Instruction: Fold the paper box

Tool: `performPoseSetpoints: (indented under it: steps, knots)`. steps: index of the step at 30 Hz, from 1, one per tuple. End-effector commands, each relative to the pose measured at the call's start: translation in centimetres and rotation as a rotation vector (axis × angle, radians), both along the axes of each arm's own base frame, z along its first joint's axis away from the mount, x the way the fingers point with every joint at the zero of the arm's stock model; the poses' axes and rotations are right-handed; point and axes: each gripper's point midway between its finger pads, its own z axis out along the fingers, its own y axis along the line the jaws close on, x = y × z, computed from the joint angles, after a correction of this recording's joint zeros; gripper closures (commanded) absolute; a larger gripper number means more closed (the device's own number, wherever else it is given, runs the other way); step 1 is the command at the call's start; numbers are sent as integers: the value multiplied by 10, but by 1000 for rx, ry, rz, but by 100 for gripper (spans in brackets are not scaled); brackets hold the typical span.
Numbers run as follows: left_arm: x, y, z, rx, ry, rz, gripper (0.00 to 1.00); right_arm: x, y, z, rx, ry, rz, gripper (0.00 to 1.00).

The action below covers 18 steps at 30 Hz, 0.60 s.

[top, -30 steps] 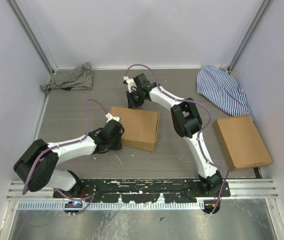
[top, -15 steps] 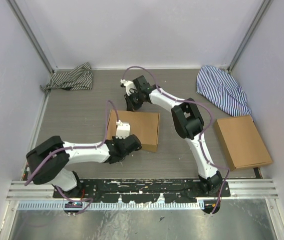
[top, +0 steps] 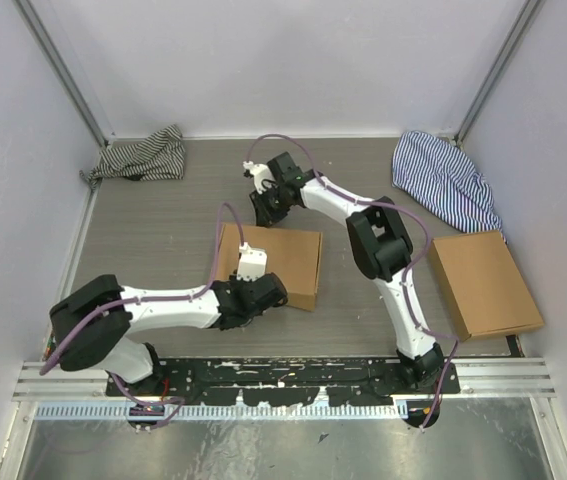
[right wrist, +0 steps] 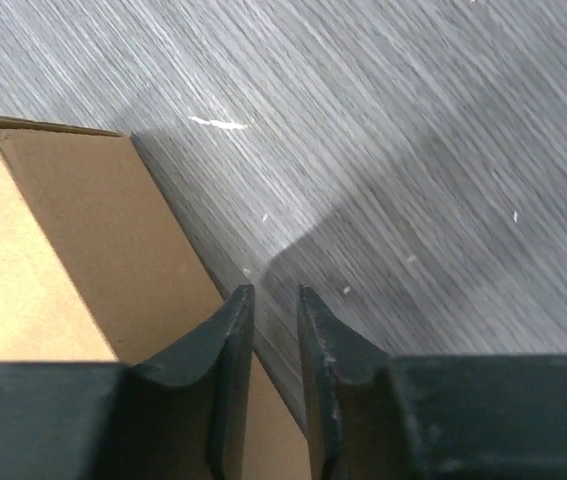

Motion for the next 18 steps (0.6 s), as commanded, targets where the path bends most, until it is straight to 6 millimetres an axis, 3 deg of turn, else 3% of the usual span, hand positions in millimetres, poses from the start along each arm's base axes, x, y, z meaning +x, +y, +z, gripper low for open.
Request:
performPoseSetpoints:
  steps: [1,3,5,7,12,18]
  knots:
    - [28,-34,62,-213,-176,26,59,-68,8,38,-18,120,87,64]
    - [25,-34,71,-229,-180,8,56,-58,3,48,-33,73,49,57]
    - [20,-33,81,-237,-181,-6,52,-46,-2,62,-25,32,1,43]
    - [15,-31,89,-244,-173,-29,50,-35,-7,81,-1,-15,-55,40]
    - [-1,-24,112,-282,-145,-87,47,-12,-34,122,73,-96,-213,37]
    - [-12,-11,137,-341,-145,-90,47,-13,-69,157,79,-177,-357,37]
